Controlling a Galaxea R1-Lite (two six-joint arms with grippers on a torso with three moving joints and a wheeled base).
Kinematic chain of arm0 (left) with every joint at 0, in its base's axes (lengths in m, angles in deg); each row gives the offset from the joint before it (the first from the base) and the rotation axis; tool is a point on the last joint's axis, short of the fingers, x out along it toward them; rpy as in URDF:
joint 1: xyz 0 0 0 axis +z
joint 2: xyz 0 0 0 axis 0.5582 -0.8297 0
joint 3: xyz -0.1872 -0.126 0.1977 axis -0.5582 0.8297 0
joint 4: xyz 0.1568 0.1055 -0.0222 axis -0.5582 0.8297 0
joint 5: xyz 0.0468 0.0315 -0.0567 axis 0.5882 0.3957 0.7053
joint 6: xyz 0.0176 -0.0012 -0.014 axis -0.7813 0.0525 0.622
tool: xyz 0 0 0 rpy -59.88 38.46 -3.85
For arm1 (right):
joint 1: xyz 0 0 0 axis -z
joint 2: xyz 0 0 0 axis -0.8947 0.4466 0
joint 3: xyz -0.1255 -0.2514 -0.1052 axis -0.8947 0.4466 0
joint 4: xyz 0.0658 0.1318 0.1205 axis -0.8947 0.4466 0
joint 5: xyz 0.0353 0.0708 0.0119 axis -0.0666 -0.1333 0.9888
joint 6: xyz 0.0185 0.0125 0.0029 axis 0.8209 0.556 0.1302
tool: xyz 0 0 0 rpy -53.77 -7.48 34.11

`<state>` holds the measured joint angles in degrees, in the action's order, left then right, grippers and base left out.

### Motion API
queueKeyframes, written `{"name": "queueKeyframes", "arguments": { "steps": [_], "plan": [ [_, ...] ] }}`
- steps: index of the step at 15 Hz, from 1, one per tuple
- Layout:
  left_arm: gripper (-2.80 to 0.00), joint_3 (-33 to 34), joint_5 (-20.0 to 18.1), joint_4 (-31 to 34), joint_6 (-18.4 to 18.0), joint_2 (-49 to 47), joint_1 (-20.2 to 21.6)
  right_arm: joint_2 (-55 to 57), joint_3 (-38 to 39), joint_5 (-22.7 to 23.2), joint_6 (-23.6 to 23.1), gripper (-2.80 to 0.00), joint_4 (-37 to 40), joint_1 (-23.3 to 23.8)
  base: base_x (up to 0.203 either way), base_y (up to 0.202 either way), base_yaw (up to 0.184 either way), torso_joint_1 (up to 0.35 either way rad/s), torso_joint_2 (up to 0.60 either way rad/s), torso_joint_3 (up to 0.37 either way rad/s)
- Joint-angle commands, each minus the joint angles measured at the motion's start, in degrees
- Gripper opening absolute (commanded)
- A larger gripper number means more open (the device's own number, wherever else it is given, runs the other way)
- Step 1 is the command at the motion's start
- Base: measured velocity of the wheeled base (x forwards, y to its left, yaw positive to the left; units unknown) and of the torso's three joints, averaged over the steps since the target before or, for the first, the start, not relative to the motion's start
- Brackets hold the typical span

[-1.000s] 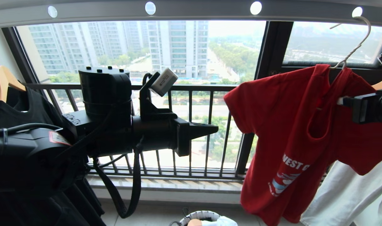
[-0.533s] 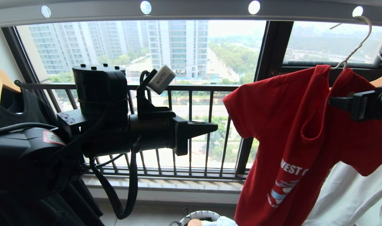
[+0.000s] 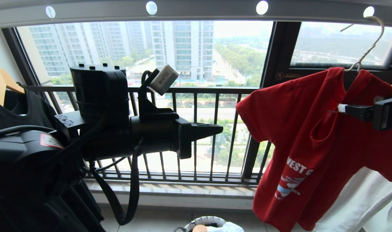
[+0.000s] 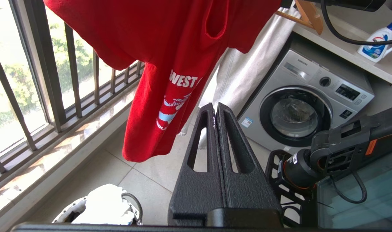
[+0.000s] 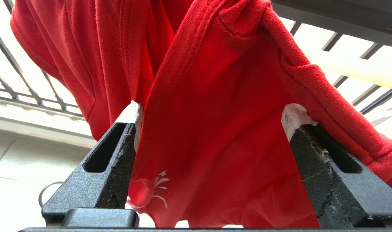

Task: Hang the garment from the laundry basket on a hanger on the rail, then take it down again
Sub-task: Take the clothes off the clothes rack

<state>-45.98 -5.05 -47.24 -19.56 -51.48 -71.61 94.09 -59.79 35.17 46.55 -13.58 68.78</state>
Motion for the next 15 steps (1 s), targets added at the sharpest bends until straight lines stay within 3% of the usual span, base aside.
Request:
{"name": "queueKeyframes", "arguments": {
  "steps": [1,7,8,9,15],
  "plan": [
    [-2.80,0.0,-0.1,-0.2,0.1,0.0,0.0,-1.9,0.5,0.1,-0.2,0.00,-0.1,0.7,0.000,0.000,0.000,0.000,0.00,0.000],
    [-2.80,0.0,-0.1,-0.2,0.1,0.0,0.0,3.0,-0.8,0.0,0.0,0.00,-0.6,0.7,0.000,0.000,0.000,0.000,0.00,0.000],
    [-2.80,0.0,-0.1,-0.2,0.1,0.0,-0.1,4.1,-1.6,-0.7,0.0,-0.88,-0.6,0.7,0.000,0.000,0.000,0.000,0.00,0.000],
    [-2.80,0.0,-0.1,-0.2,0.0,0.0,0.0,5.2,-2.4,-1.7,0.1,-2.80,-0.7,0.7,0.000,0.000,0.000,0.000,0.00,0.000],
    [-2.80,0.0,0.0,-0.2,0.0,0.3,0.0,8.1,-5.0,-3.0,-0.1,-2.80,-0.6,0.4,0.000,0.000,0.000,0.000,0.00,0.000]
  ]
}}
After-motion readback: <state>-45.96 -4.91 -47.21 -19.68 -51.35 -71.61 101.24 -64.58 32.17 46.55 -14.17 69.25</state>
